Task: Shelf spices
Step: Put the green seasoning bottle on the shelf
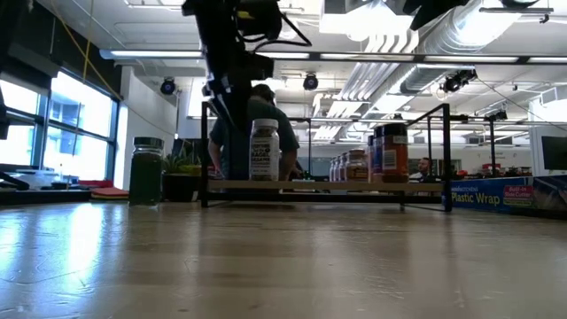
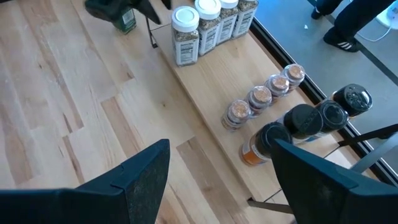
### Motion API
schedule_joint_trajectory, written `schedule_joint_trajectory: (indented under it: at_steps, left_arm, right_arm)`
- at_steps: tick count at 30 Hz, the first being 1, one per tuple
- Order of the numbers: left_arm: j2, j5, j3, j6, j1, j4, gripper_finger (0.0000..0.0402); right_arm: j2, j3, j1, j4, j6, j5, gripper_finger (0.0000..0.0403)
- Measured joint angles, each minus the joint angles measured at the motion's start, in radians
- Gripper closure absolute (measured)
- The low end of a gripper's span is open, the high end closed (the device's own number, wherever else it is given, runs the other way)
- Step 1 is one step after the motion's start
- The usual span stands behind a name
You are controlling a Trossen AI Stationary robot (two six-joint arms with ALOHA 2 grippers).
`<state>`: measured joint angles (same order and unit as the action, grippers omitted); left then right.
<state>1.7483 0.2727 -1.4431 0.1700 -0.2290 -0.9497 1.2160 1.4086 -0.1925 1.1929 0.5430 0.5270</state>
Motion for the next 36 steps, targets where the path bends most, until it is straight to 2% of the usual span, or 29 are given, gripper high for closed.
schedule_joint_trajectory:
  at_steps: [5,10,13,19,26,36]
  left_arm:
    - [-0.003,-0.056,-0.034,0.115,0.046,-0.108,0.0243]
    - [0.001,-0.148,-0.044,0.125,0.103,0.042,0.0258]
    - [0.016,-0.156,-0.044,0.159,0.124,0.149,0.0275]
    - [0.081,-0.071,-0.044,0.169,0.125,0.278,0.0307]
    - [0.167,-0.023,-0.044,0.161,0.09,0.285,0.0339]
    - [0.186,0.057,-0.044,0.161,0.07,0.306,0.0361]
  right_arm:
    - [0.0,0.0,0.0,0.0,0.0,0.0,0.0128]
    - [0.0,0.0,0.001,0.0,-0.002,0.013,0.0128]
    - [0.0,0.0,0.001,0.0,-0.001,0.022,0.0128]
    - [0.0,0.0,0.001,0.0,-0.001,0.022,0.0128]
    - [0.0,0.0,0.001,0.0,-0.001,0.021,0.0128]
    - [0.0,0.0,0.001,0.0,0.007,0.017,0.0128]
